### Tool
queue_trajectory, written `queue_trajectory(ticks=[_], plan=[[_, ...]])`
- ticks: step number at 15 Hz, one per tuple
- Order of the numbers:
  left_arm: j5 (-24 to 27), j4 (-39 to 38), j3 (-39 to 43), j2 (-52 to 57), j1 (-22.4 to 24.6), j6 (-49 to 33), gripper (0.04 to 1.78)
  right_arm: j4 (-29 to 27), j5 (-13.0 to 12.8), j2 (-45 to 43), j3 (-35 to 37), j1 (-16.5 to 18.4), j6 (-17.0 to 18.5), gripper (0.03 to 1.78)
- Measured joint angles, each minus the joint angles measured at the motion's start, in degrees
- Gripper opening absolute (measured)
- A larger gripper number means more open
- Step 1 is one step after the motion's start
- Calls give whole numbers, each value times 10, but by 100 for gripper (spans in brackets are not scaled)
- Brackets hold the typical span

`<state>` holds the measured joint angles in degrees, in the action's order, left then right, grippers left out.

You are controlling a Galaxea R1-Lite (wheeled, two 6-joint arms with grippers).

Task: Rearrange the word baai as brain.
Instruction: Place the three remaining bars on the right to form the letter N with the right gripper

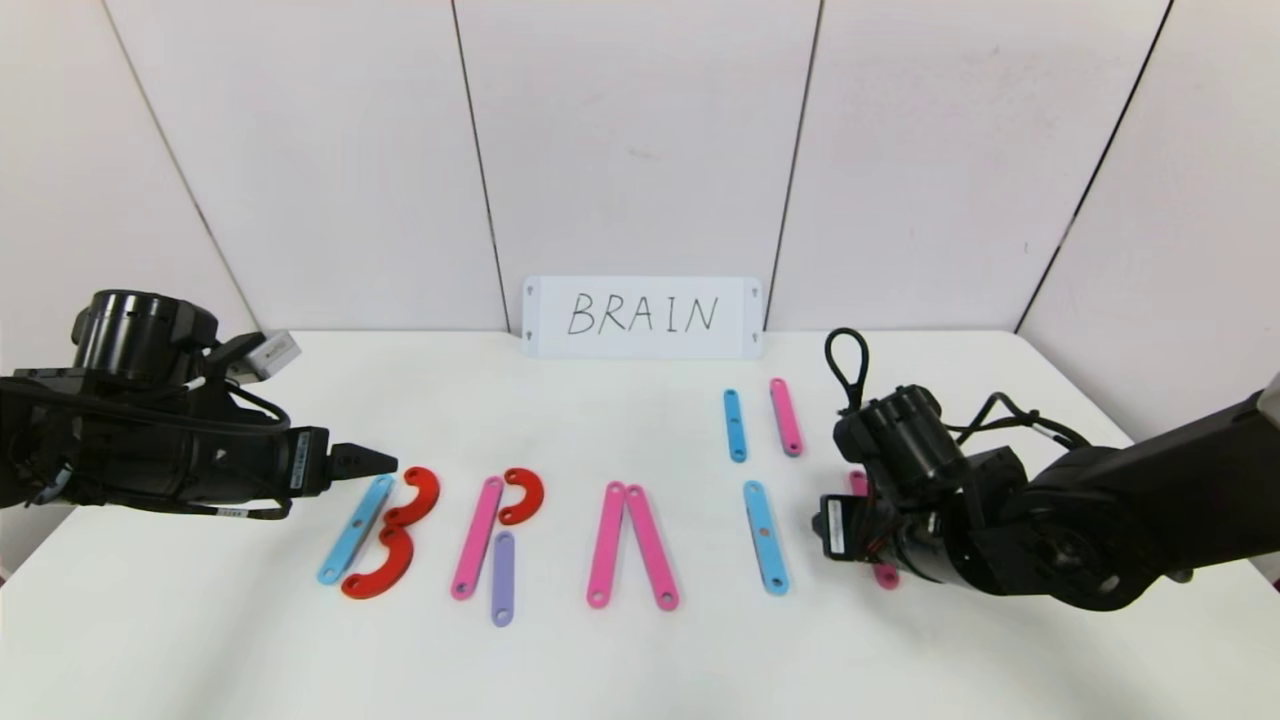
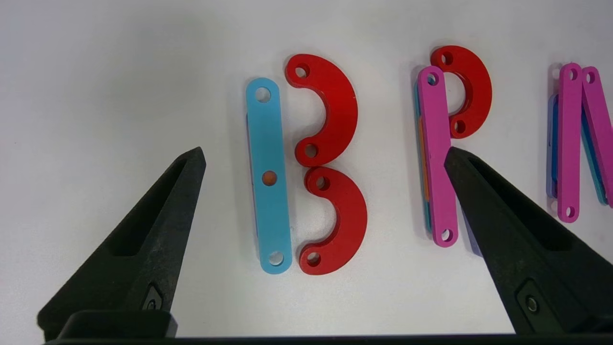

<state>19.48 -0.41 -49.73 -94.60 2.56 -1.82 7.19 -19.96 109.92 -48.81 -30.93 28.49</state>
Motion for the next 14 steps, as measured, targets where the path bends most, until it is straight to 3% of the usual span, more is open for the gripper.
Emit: queue_trajectory(ticks=[2,5,14], plan=[[0,0,0,0,0,0,174,0,0,-1,0,0,0,145],[0,0,0,0,0,0,174,2,1,-1,0,1,1,170],[0,0,1,-1,0,0,174,24,10,0,4,13,3,173]])
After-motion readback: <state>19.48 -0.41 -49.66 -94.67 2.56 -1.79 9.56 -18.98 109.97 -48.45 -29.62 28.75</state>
